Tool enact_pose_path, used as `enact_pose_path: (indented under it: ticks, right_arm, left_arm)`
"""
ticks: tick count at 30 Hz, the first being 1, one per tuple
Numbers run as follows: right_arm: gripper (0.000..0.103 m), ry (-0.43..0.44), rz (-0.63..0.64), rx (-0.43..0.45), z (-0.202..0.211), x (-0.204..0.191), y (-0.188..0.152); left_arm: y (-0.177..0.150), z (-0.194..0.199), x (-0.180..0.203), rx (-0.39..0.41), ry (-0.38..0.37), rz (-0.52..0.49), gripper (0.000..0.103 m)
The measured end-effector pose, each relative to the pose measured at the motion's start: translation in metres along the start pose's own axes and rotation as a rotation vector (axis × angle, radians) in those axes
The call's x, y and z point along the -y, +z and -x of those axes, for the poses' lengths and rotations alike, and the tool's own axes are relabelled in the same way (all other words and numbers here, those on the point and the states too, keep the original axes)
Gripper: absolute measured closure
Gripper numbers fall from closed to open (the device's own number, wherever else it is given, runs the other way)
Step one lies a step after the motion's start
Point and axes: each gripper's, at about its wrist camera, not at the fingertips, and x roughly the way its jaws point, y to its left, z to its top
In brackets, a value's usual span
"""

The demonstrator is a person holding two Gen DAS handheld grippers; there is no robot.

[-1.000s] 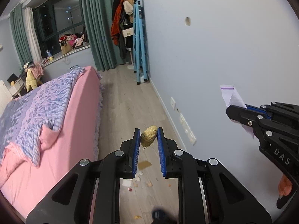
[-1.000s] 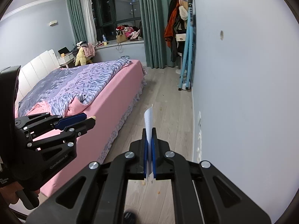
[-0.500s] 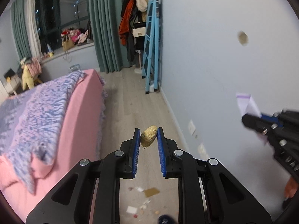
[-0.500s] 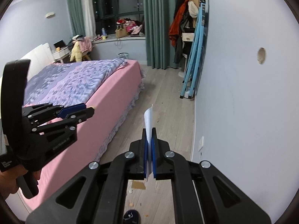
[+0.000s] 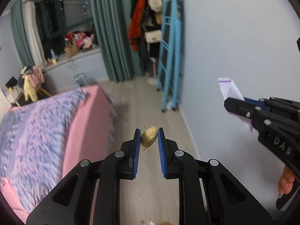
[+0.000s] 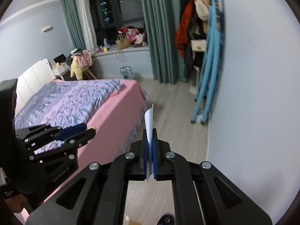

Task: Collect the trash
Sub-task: 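Carry the peanut shell in the left tool while the right tool carries the paper, then bring both held items over the blue-rimmed trash bin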

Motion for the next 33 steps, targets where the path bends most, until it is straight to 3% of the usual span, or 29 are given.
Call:
enact_pose_path:
  ticks: [4, 8, 13, 16, 19, 24, 33]
  right_arm:
    - [0.097, 0.045, 0.024, 0.009, -0.044, 0.005, 0.057]
    - [0.097, 0.077, 0.079, -0.004, -0.097, 0.009, 0.097]
    - [0.097, 0.07, 0.119, -0.014, -0.171, 0.008, 0.147]
    - [0.097, 0.065, 0.143, -0.043, -0.203, 0.002, 0.181]
    - [0.097, 0.056, 0.115, -0.039, -0.228, 0.007, 0.214]
    - [0.097, 0.024, 0.106, -0.066, -0.286, 0.017, 0.263]
    - [0.097, 0.08, 0.128, -0.076, -0.422, 0.049, 0.354]
  left_arm:
    - [0.065, -0.04, -0.028, 0.014, 0.048, 0.056, 0.086]
    - [0.106, -0.09, -0.061, 0.015, 0.069, 0.081, 0.086]
    - [0.16, -0.164, -0.114, 0.044, 0.054, 0.125, 0.086]
    - [0.2, -0.206, -0.146, 0.017, 0.028, 0.133, 0.086]
    - [0.238, -0.24, -0.166, 0.029, 0.018, 0.071, 0.086]
    - [0.288, -0.296, -0.192, 0.008, -0.033, 0.092, 0.086]
    - [0.364, -0.411, -0.223, -0.011, 0.002, 0.101, 0.086]
